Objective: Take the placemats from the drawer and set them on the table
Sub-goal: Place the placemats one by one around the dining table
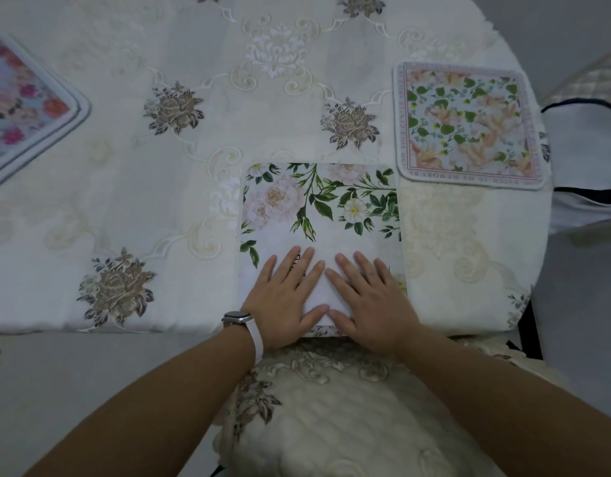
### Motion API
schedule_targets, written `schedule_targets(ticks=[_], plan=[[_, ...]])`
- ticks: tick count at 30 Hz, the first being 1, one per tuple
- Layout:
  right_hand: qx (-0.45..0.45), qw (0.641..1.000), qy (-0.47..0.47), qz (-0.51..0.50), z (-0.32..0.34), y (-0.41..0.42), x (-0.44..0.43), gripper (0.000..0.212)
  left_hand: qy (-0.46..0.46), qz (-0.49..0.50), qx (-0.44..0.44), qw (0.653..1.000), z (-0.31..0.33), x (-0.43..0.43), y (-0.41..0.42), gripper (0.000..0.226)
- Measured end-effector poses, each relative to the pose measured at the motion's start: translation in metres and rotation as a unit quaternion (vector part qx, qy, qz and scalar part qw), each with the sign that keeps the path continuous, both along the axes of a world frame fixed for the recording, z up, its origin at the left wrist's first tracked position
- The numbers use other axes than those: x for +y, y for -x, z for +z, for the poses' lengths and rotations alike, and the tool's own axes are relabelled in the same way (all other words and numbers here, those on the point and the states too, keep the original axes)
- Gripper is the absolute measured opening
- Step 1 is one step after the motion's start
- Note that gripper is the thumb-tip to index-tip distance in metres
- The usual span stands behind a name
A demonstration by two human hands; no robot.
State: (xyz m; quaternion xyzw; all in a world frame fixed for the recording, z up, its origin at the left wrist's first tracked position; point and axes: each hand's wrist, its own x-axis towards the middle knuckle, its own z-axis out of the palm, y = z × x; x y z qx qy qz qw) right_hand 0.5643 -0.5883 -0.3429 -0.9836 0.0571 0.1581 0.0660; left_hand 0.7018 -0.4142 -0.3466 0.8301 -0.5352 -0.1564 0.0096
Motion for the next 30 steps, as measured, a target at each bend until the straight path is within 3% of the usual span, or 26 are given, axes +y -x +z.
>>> schedule_targets(ticks=[9,16,22,30], plan=[[0.056,0.994,0.021,-0.095,0.015,0.023,-0.038,0.082,-0.089,0.057,-0.015,0.994,0.019,0.026,-0.013,0.096],[0.120,0.982,0.015,-0.146,0.039,0.033,-0.062,0.079,-0.166,0.156,-0.007,0.974,0.056,0.058,-0.010,0.081],[0.022,0.997,0.027,-0.074,0.084,0.012,-0.071,0.050,-0.092,0.246,-0.016,0.965,0.098,0.067,0.008,0.076],[-0.042,0.999,-0.015,0.021,0.126,-0.021,-0.034,0.048,0.038,0.329,-0.041,0.943,0.147,0.095,0.047,0.070]])
